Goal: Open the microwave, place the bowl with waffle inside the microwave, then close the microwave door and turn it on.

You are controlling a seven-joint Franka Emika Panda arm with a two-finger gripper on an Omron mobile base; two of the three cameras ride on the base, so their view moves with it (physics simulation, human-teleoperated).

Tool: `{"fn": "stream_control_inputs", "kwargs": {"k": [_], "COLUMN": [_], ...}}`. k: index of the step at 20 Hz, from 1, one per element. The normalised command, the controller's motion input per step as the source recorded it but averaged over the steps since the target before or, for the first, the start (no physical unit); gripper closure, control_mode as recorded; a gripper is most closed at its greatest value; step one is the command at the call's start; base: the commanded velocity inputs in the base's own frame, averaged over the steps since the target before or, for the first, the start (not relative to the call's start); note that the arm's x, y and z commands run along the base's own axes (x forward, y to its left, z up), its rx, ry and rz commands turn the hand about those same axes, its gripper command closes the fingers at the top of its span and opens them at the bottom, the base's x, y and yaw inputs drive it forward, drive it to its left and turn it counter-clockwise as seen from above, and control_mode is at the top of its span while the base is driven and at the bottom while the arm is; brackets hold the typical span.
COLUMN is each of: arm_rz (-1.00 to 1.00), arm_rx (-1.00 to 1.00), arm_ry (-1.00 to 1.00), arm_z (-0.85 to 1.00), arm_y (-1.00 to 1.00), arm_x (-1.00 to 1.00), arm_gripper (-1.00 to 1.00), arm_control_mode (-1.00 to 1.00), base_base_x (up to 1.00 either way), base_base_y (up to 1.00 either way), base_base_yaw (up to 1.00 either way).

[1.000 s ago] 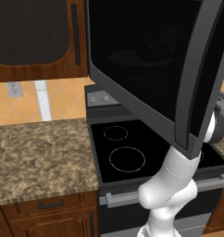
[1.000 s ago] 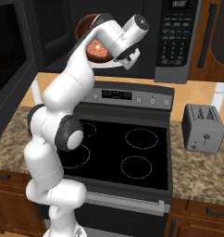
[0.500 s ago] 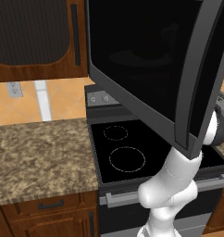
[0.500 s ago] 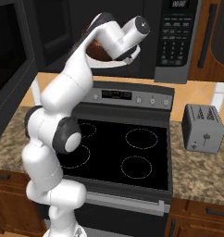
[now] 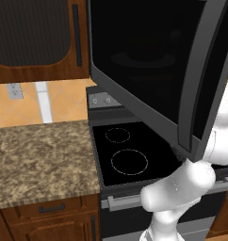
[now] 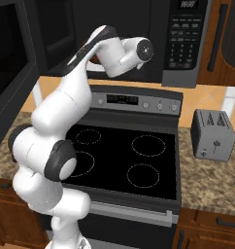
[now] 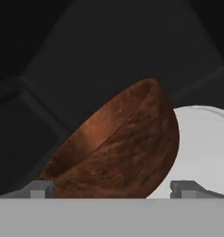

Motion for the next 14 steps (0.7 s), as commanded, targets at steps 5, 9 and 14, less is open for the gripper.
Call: {"fn": "stream_control_inputs", "kwargs": {"k": [5, 9, 14], "arm_rz": [-0.01, 0.00, 0.00], "arm_rx": [0.04, 0.00, 0.01], "arm_ry": [0.00, 0.00, 0.00], "arm_z": [0.32, 0.15, 0.14], "arm_y": [-0.34, -0.23, -0.22], "arm_x": [-0.99, -1.00, -1.00], "arm_gripper": [-1.00, -1.00, -1.00], "arm_control_mode": [-1.00, -1.00, -1.00], "base_base_x": [0.00, 0.00, 0.00], "base_base_y": [0.00, 0.00, 0.00], "base_base_yaw": [0.00, 0.00, 0.00]}}
